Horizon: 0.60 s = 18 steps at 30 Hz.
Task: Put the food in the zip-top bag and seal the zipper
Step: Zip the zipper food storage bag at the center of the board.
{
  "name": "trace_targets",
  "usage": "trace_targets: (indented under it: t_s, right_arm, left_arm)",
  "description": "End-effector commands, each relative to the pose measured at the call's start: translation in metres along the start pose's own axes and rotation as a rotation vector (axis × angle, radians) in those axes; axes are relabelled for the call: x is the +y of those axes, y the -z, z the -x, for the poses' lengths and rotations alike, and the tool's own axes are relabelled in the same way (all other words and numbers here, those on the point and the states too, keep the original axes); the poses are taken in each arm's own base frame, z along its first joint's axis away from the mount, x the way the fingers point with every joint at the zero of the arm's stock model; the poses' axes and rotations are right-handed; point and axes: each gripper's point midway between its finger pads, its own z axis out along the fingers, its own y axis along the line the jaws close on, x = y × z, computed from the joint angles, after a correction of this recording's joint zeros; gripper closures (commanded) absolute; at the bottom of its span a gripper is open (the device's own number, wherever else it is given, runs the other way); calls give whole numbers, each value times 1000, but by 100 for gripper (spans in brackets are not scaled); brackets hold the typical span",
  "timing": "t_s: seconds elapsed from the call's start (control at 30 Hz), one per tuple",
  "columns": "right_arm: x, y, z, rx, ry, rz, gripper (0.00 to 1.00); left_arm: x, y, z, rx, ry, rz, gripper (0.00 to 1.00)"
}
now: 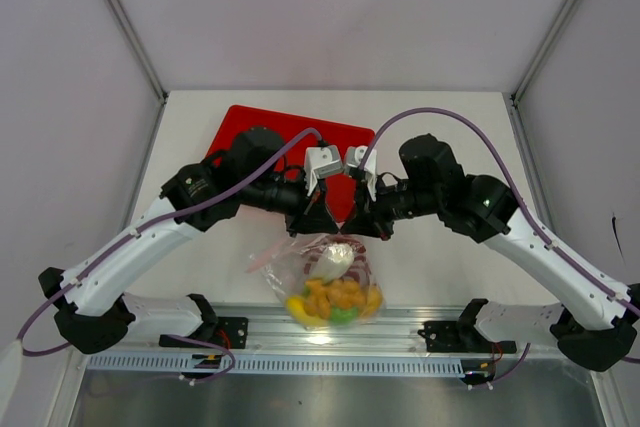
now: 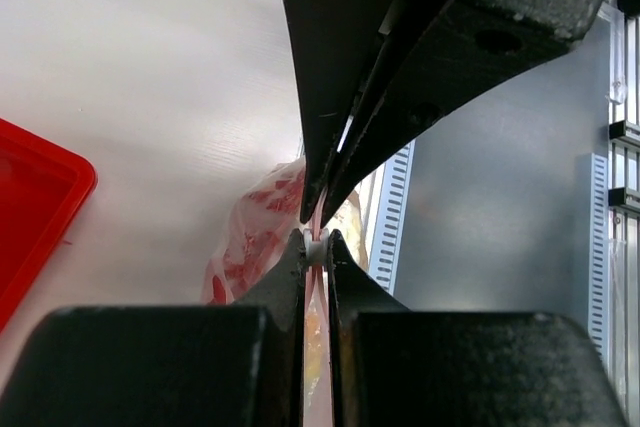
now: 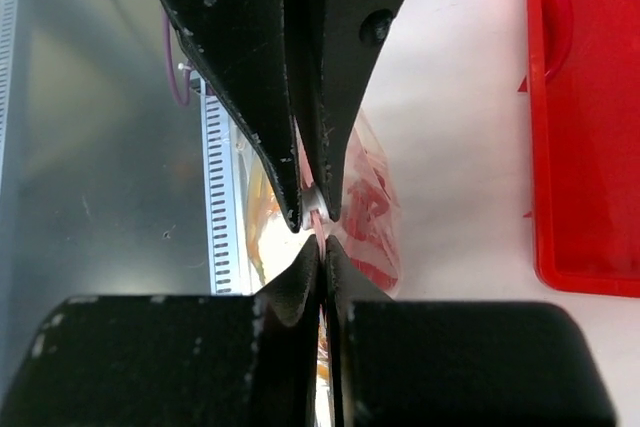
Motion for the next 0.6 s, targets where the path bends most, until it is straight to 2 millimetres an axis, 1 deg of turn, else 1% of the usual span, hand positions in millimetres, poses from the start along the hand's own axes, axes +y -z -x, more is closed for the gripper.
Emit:
trace_targets:
  t_s: [0.0,0.03,0.07,0.13,0.23,0.47,0.57]
  right_arm:
    - [-12,2,22,-102,22,-86,100]
    - [-13,11,37,-180,26,-130,100]
    - [-17,10,32,-187,9,-147,100]
    - [-24,14,38,-223,-25,-197,100]
    - [-32,18,38,-241,-43,-247,100]
    - [-39,20,32,-249,-100,-289,100]
    - [-38,24,32,-267,-99,-295,100]
  left_arm:
    - [-6,4,5,-10,-20,-6,99]
    - [-4,4,4,-6,-17,0,99]
    - [-3,5,2,-1,-17,11,99]
    - [0,6,-1,4,-15,31,99]
    - [1,10,-4,2,-15,48,99]
    - [2,16,-2,-21,-16,78,99]
    - [3,19,-5,-20,-16,92,99]
